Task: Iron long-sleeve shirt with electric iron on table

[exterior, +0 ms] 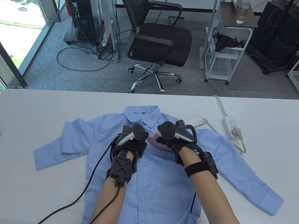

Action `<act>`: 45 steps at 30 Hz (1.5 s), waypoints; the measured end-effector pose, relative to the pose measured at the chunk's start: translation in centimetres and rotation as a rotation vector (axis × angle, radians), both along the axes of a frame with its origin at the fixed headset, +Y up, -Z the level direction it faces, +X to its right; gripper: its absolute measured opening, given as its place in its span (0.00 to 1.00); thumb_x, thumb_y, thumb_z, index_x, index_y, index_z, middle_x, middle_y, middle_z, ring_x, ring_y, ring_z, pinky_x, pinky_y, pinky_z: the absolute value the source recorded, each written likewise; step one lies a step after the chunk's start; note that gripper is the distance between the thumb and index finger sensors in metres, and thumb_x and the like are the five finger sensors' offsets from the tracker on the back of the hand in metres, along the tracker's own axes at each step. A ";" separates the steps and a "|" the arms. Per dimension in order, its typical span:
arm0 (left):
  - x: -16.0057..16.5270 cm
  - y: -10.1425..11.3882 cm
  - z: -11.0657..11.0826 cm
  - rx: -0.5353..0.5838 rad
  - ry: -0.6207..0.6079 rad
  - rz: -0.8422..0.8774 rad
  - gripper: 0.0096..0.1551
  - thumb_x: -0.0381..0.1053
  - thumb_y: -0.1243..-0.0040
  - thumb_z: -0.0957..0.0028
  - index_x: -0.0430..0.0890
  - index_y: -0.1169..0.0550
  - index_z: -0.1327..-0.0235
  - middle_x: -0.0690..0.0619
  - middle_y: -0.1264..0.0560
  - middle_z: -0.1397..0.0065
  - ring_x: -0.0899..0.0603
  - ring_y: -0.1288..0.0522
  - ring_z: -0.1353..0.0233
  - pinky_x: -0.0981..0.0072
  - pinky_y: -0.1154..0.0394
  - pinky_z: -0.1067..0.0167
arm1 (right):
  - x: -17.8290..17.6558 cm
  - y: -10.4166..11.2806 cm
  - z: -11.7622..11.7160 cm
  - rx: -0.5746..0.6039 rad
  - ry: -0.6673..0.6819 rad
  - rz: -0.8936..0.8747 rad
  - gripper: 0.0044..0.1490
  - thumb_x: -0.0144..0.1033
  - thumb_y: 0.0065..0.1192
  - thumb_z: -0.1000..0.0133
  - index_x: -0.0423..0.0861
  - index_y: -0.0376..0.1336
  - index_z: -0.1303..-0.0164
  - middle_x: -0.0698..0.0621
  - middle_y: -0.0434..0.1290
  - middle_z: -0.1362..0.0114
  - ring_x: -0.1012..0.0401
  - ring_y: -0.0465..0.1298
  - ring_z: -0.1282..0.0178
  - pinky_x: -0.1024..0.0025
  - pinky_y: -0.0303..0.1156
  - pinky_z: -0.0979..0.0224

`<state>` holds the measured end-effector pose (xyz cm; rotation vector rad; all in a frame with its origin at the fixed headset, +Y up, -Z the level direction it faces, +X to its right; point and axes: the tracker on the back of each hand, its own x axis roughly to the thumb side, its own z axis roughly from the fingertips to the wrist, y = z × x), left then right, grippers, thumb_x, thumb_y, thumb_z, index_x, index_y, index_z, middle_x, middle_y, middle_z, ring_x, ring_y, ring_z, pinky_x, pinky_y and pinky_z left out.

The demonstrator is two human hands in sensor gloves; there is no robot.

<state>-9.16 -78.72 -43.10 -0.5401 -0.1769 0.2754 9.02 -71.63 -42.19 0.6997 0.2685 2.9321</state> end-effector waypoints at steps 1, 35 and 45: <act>0.1 0.0 0.0 -0.002 -0.001 -0.014 0.37 0.60 0.57 0.44 0.65 0.54 0.24 0.60 0.63 0.15 0.33 0.66 0.18 0.19 0.61 0.32 | -0.1 0.0 0.3 -0.014 0.006 0.001 0.42 0.53 0.64 0.48 0.48 0.57 0.25 0.49 0.77 0.45 0.56 0.78 0.60 0.46 0.72 0.31; 1.2 -0.6 1.0 -0.092 0.014 -0.116 0.47 0.70 0.67 0.52 0.63 0.70 0.27 0.58 0.77 0.20 0.30 0.77 0.22 0.17 0.68 0.34 | -0.2 -0.2 18.1 -0.096 0.253 0.034 0.43 0.55 0.60 0.45 0.45 0.56 0.25 0.52 0.76 0.50 0.58 0.79 0.65 0.49 0.76 0.37; 0.8 -1.3 1.0 -0.163 0.029 -0.084 0.47 0.72 0.74 0.52 0.64 0.77 0.31 0.59 0.85 0.25 0.31 0.86 0.26 0.19 0.77 0.38 | 0.5 -0.3 22.0 -0.089 0.299 0.027 0.43 0.56 0.60 0.45 0.45 0.56 0.25 0.52 0.76 0.50 0.59 0.79 0.66 0.49 0.76 0.38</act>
